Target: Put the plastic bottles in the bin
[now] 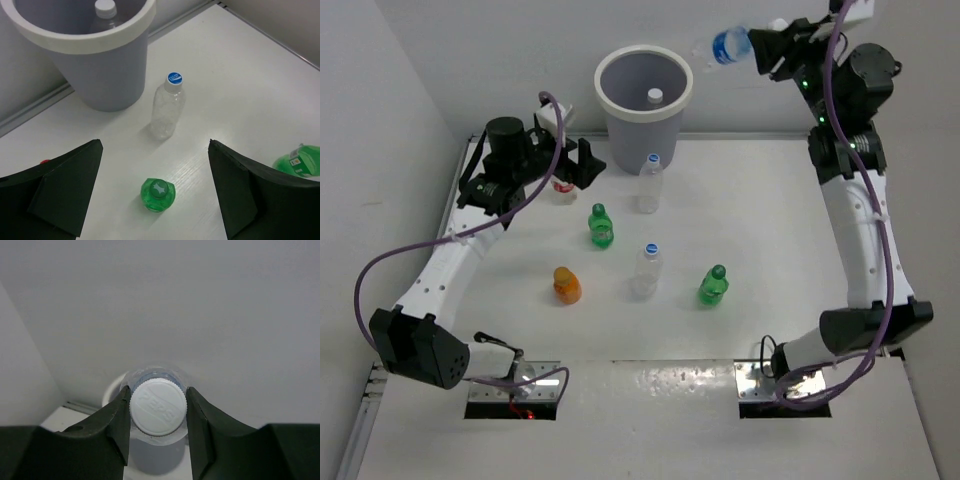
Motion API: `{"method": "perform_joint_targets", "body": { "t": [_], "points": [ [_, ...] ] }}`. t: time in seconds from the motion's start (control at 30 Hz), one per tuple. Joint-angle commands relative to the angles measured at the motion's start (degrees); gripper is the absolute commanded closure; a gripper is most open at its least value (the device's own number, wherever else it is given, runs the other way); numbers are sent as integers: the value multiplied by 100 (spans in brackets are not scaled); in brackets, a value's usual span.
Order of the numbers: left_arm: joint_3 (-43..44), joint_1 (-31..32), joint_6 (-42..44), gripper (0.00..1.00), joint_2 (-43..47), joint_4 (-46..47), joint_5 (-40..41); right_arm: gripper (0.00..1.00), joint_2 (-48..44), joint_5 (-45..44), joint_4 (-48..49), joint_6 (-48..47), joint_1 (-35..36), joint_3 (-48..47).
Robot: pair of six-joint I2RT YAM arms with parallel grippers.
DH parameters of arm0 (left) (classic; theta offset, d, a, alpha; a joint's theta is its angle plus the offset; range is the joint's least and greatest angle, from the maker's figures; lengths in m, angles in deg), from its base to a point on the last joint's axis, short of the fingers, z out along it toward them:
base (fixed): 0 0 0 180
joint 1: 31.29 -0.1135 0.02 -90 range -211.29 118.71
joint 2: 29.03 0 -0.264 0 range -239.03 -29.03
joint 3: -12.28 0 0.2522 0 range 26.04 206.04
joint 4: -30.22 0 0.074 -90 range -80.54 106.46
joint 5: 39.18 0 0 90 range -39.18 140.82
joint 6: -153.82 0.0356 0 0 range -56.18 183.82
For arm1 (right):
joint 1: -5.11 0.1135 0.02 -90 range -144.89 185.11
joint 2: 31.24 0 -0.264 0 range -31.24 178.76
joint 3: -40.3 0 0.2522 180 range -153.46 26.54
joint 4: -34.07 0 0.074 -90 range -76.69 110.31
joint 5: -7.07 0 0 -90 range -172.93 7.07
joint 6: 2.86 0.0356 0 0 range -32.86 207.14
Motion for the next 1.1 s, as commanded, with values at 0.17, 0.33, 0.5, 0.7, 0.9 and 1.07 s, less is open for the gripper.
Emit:
{"method": "perform_joint_targets", "body": {
  "t": [0.17, 0.33, 0.5, 0.7, 0.9, 1.07],
  "points": [
    [-658, -356, -486, 7, 387, 499, -557, 99, 2004, -368, 1210, -496, 1020, -1397],
    [-1159, -611, -705, 7, 616, 604, -557, 99, 2999, -1394, 1798, -1163, 1345, -1865],
    [-1713, -673, -927, 7, 880, 807, -628, 99, 3921, -1941, 2546, -1622, 1539, -2120],
    [-1793, -726, -795, 7, 950, 807, -514, 95, 4528, -1994, 2888, -2070, 1522, -2261],
    [-1793, -550, -742, 7, 652, 868, -514, 70, 4687, -2047, 3003, -2264, 1530, -2323],
    [-1276, -208, -444, 7, 231, 868, -461, 19, 4345, -2223, 2863, -1896, 1496, -2208]
  ]
}}
